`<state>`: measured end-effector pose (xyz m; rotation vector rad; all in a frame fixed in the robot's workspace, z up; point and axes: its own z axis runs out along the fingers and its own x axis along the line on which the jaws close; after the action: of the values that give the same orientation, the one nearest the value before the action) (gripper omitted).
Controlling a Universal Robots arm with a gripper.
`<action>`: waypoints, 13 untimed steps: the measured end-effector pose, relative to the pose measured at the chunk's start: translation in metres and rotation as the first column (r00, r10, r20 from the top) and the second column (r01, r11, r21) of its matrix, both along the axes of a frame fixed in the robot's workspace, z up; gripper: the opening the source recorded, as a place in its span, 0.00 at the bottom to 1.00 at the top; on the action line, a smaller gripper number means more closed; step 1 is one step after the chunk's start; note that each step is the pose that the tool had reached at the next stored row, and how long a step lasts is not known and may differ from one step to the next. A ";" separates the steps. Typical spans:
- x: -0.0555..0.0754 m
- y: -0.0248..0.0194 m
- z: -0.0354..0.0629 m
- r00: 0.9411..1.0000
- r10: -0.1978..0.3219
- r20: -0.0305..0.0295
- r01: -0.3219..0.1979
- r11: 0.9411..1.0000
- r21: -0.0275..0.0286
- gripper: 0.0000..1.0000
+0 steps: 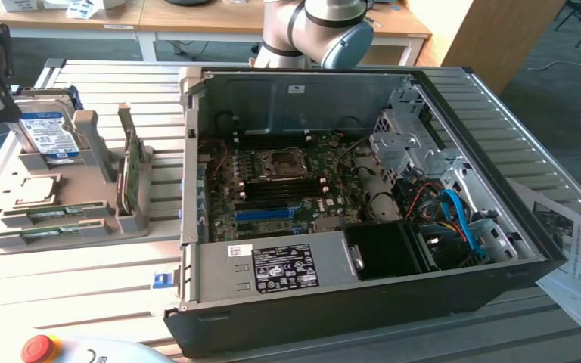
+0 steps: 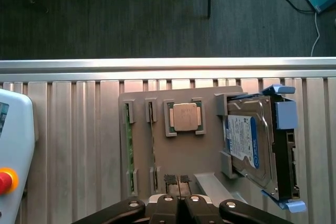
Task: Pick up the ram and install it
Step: 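Pick up the ram and move it above insertion slot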
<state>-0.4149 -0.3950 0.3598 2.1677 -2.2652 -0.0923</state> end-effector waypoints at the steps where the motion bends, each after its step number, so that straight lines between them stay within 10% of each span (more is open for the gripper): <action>1: 0.000 0.0000 -0.0011 1.000 0.000 0.000 0.000 1.000 0.000 0.10; 13: 0.000 0.0000 -0.0016 1.000 0.000 0.000 0.000 1.000 0.000 0.10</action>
<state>-0.4152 -0.3950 0.3582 2.1677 -2.2651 -0.0922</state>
